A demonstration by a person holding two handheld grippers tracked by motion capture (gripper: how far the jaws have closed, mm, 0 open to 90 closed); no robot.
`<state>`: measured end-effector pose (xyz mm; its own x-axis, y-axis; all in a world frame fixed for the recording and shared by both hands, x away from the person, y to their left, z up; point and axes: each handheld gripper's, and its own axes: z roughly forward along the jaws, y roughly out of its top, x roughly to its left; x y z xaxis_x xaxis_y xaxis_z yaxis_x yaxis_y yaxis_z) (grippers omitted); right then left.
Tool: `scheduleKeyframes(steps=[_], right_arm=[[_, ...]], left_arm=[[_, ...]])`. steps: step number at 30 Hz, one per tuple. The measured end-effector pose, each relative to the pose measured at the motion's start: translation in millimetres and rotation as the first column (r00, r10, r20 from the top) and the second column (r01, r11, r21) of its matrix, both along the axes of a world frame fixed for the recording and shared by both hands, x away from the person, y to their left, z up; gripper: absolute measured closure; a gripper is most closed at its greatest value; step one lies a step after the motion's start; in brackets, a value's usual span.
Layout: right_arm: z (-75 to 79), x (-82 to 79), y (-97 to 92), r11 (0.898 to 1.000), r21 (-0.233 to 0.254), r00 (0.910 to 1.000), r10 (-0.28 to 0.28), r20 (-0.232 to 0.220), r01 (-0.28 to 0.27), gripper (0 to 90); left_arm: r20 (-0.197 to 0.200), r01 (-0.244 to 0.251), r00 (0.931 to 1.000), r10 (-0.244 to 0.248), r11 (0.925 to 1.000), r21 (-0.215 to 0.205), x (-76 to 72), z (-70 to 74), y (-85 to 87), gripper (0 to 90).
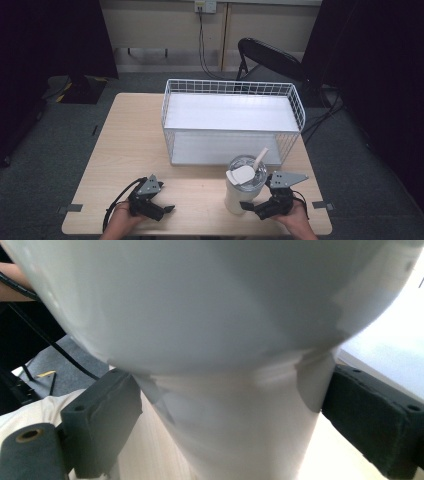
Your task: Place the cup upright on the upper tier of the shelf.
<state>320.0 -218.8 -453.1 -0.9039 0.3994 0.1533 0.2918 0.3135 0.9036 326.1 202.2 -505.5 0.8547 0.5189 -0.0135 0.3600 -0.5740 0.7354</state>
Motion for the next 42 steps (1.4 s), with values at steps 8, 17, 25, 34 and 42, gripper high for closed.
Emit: scheduleKeyframes(steps=[8,17,25,34,42], right_arm=[[-1.0,0.2,7.4,1.000,0.011,0.9982,-0.009,0.059,0.008,7.7],[-4.5,0.8,11.6,0.999,0.047,0.9959,-0.015,0.089,0.011,7.3],[-8.3,2.0,16.7,0.997,0.071,0.9955,-0.010,0.094,0.004,6.8],[-3.5,-2.3,18.1,0.996,0.089,0.9895,-0.035,0.140,0.022,7.8],[1.7,-3.6,18.1,0.997,0.073,0.9877,-0.038,0.152,0.027,8.2]], left_arm=[[0.000,0.000,1.0000,0.000,1.0000,0.000,0.0,0.0,0.0,8.0],[0.000,0.000,1.0000,0.000,1.0000,0.000,0.0,0.0,0.0,8.0],[0.000,0.000,1.0000,0.000,1.0000,0.000,0.0,0.0,0.0,8.0],[0.000,0.000,1.0000,0.000,1.0000,0.000,-0.1,0.0,0.0,8.0],[-0.002,-0.004,1.0000,0.004,1.0000,-0.005,-0.4,-0.1,-0.2,8.0]])
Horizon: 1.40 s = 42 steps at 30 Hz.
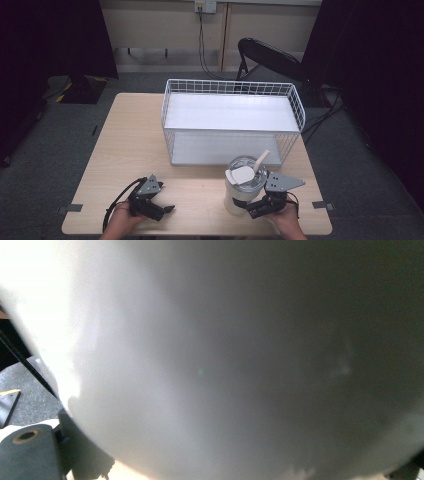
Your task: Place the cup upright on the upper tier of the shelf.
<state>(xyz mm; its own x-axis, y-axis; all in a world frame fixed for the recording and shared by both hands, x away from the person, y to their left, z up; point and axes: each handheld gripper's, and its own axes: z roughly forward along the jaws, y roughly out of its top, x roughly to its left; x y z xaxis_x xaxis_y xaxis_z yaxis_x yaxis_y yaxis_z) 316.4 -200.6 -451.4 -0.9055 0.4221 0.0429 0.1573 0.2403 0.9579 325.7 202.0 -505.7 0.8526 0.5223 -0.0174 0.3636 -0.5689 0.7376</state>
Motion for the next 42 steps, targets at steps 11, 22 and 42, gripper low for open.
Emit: scheduleKeyframes(steps=[11,22,42], right_arm=[[2.7,1.7,-5.1,1.000,0.028,0.9987,-0.004,-0.051,0.006,8.6],[17.0,4.5,-7.8,0.999,0.036,0.9987,-0.017,-0.047,0.019,8.6],[52.7,17.5,-18.3,0.998,0.049,0.9968,-0.045,-0.067,0.048,8.6]], left_arm=[[0.001,0.003,1.0000,-0.003,1.0000,0.005,0.2,0.2,0.3,8.0],[0.000,-0.001,1.0000,0.001,1.0000,0.000,0.0,0.0,0.0,8.0],[-0.001,0.010,0.9999,-0.010,0.9999,0.011,-0.2,0.1,-0.1,5.7]])
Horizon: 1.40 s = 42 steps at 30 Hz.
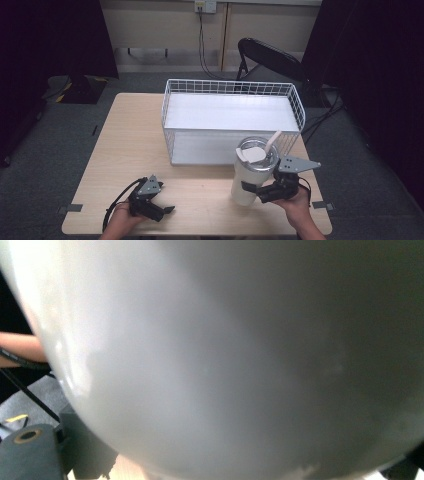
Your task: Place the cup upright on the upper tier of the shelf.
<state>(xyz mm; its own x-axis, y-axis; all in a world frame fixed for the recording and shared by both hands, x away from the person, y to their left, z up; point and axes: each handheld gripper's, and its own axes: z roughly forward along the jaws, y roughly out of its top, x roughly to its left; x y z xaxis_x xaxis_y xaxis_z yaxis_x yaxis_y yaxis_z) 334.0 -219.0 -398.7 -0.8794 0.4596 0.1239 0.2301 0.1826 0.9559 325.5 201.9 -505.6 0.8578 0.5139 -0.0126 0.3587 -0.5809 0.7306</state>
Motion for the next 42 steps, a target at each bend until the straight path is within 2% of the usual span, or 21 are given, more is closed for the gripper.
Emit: scheduleKeyframes(steps=[14,22,28,32,42], right_arm=[[33.3,9.0,-5.3,1.000,-0.009,0.9996,-0.018,0.023,0.018,8.6],[50.1,14.2,-6.2,0.999,0.002,0.9994,-0.032,0.008,0.032,8.6],[64.3,17.3,-7.3,0.999,-0.004,0.9990,-0.039,0.022,0.039,8.6],[69.9,19.1,-8.0,0.999,0.009,0.9991,-0.041,0.014,0.041,8.6],[91.3,25.2,-5.3,0.998,-0.025,0.9986,-0.051,0.016,0.051,8.6]], left_arm=[[-0.009,0.002,1.0000,-0.002,1.0000,0.008,-0.1,-0.2,-1.0,2.2],[-0.008,0.004,1.0000,-0.004,0.9999,0.012,0.1,-0.1,-0.8,2.0],[-0.009,0.004,1.0000,-0.004,0.9999,0.012,0.1,0.0,-0.8,1.9],[-0.009,0.004,1.0000,-0.004,0.9999,0.012,0.1,0.0,-0.8,1.9],[-0.009,0.004,1.0000,-0.003,0.9999,0.012,0.0,-0.1,-0.8,1.9]])
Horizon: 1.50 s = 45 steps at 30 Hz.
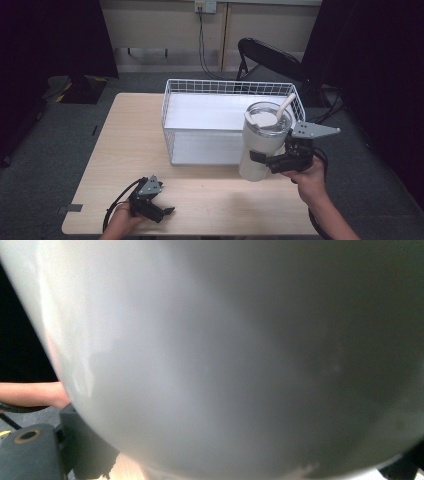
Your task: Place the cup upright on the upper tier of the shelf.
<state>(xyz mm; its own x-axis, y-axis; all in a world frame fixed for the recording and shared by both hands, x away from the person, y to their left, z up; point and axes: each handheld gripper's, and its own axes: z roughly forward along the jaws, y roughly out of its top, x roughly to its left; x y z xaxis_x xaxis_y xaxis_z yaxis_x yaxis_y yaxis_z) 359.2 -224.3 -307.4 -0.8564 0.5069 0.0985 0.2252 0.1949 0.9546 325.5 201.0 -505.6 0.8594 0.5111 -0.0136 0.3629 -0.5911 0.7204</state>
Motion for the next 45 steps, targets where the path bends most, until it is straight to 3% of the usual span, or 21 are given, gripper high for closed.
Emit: scheduleKeyframes(steps=[13,24,45], right_arm=[[26.4,6.7,4.8,1.000,0.016,0.9999,0.007,-0.012,-0.006,8.6],[53.7,12.8,7.6,1.000,0.000,0.9999,-0.011,0.008,0.011,8.6],[84.5,32.6,15.6,0.998,-0.004,0.9976,-0.060,0.032,0.061,8.7]], left_arm=[[-0.003,-0.010,0.9999,0.010,0.9999,-0.005,-1.0,-0.2,-0.1,1.8],[-0.001,-0.011,0.9999,0.011,0.9999,-0.007,-1.0,-0.3,-0.1,1.8],[0.001,-0.010,0.9999,0.010,0.9999,-0.005,-0.9,-0.2,0.0,1.8]])
